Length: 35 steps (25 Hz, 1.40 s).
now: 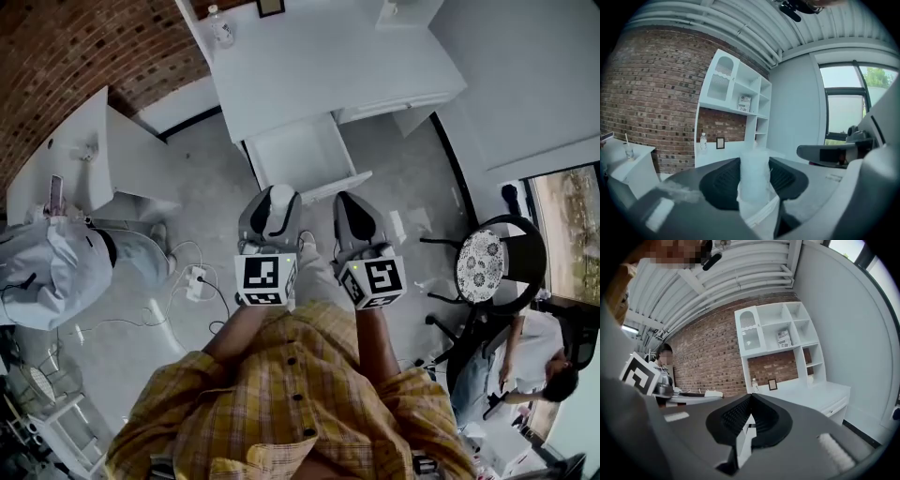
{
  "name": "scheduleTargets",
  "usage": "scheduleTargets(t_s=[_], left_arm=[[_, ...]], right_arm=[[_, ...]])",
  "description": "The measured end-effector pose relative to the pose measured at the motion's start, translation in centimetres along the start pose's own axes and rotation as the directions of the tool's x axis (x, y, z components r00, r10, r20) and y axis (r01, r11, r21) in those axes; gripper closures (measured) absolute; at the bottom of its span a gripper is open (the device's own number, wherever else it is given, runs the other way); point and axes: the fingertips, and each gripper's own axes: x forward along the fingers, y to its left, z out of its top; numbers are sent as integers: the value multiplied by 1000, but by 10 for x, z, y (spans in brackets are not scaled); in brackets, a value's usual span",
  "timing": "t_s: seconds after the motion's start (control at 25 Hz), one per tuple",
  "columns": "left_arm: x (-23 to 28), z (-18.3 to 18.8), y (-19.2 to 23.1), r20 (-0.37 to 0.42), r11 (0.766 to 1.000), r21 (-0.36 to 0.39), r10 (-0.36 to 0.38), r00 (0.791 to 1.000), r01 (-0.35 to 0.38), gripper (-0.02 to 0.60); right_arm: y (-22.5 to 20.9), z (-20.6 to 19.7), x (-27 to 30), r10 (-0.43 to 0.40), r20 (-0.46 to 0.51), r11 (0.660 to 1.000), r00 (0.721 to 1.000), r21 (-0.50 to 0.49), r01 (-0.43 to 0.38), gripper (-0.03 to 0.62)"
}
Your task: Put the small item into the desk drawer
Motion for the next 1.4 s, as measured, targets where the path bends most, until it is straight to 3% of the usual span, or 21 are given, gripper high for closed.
scheduleTargets(t_s=[0.32,0.8,1.16,1.4], left_arm=[[89,-26,21,-106,998,-43,49,993,-54,400],[161,-94,65,-257,983,-113,109,960,-142,400],[210,-155,93,-364,968,-179,104,926,-179,400],[237,-199,107,-441,952,-215,105,891,-219,400]], right_arm=[[-59,-19,73,56,-84,998,995,26,-54,605],[-91,-88,143,117,-227,991,967,93,-98,605],[-110,-133,188,135,-302,988,944,111,-106,604],[-125,-158,206,139,-340,988,930,113,-106,603]])
